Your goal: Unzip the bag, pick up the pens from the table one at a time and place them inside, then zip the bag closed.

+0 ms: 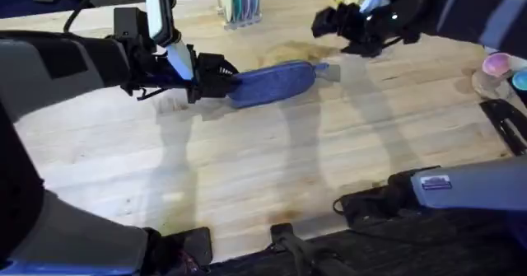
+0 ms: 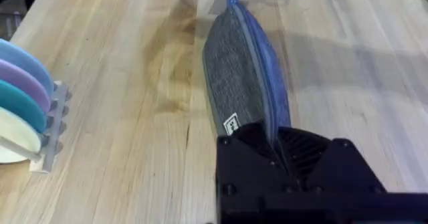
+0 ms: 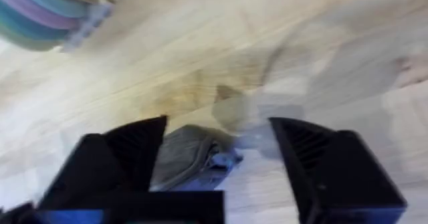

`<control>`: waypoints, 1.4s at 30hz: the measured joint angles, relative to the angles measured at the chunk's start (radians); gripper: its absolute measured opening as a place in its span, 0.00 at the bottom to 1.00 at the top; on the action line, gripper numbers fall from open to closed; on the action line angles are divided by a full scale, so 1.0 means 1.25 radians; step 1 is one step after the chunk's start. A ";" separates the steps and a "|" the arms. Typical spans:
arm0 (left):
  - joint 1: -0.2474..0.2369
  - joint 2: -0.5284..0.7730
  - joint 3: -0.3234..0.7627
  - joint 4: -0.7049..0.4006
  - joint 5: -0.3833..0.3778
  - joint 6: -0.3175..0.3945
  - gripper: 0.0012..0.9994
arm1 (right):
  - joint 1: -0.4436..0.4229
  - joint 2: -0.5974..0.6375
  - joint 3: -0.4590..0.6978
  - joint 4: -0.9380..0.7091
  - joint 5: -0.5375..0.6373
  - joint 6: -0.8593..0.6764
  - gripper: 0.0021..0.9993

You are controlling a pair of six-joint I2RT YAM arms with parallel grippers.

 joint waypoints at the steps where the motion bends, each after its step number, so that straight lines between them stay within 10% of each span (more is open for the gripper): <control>1: 0.001 0.000 0.000 0.000 0.000 0.000 0.04 | 0.000 -0.015 0.000 -0.001 -0.002 -0.012 0.97; 20: 0.002 0.000 0.000 0.000 0.000 0.000 0.04 | 0.110 -0.319 0.000 -0.192 -0.014 -0.180 1.00; 21: 0.003 0.000 0.001 0.002 0.013 0.000 0.50 | 0.110 -0.400 0.000 -0.246 -0.016 -0.225 1.00; 24: 0.005 0.000 0.001 0.001 0.022 -0.001 0.94 | 0.110 -0.433 0.000 -0.263 -0.016 -0.250 1.00; 42: 0.008 0.000 0.001 0.006 0.027 -0.002 0.99 | 0.110 -0.455 0.000 -0.276 -0.013 -0.300 1.00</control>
